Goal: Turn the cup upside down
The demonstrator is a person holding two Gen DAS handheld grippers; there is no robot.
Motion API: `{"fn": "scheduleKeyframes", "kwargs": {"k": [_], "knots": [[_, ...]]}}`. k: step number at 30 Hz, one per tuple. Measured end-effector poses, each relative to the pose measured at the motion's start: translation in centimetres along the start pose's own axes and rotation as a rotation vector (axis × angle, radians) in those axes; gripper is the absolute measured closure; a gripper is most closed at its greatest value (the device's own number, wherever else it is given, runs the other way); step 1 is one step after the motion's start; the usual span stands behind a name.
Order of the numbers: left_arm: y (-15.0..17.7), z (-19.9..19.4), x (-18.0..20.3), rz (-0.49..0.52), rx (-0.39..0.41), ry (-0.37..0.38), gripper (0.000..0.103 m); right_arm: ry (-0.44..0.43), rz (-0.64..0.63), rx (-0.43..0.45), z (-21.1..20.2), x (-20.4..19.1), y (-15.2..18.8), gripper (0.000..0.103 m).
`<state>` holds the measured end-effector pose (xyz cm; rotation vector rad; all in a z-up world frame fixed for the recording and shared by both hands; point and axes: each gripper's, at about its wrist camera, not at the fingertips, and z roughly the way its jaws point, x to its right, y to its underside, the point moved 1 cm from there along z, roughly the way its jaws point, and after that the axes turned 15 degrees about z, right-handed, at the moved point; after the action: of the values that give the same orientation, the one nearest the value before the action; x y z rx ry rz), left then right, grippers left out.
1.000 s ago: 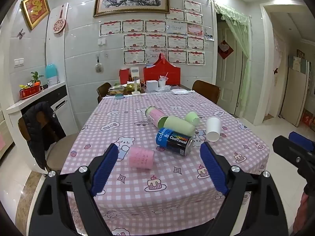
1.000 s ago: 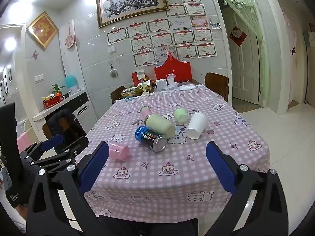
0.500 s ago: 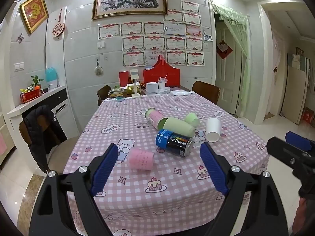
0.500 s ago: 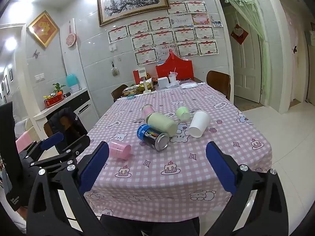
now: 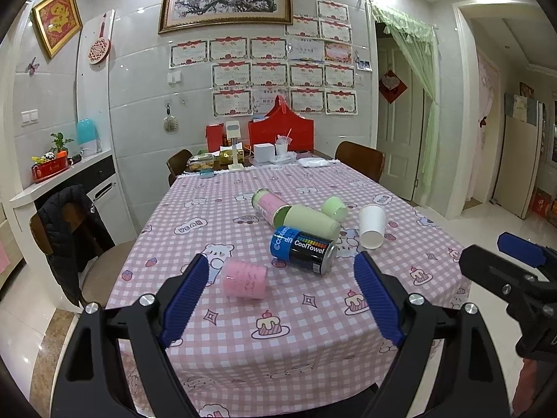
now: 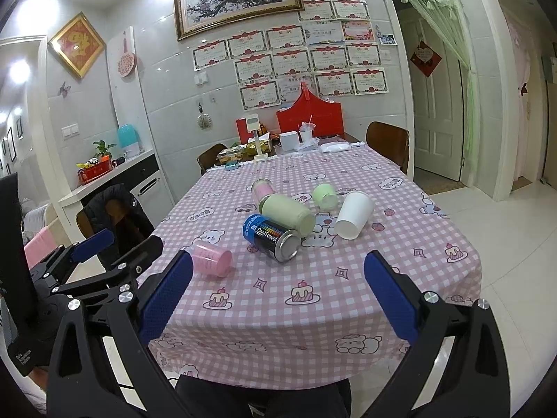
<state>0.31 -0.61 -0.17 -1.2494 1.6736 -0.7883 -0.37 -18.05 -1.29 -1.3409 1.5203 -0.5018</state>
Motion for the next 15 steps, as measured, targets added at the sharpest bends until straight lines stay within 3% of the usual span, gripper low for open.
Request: {"fn": "scheduleKeyframes", "kwargs": {"k": [15], "knots": [[-0.15, 0.05, -0.61, -0.019, 0.011, 0.000, 0.019, 0.006, 0.005, -0.001, 0.02, 0.16, -0.10, 0.008]]}}
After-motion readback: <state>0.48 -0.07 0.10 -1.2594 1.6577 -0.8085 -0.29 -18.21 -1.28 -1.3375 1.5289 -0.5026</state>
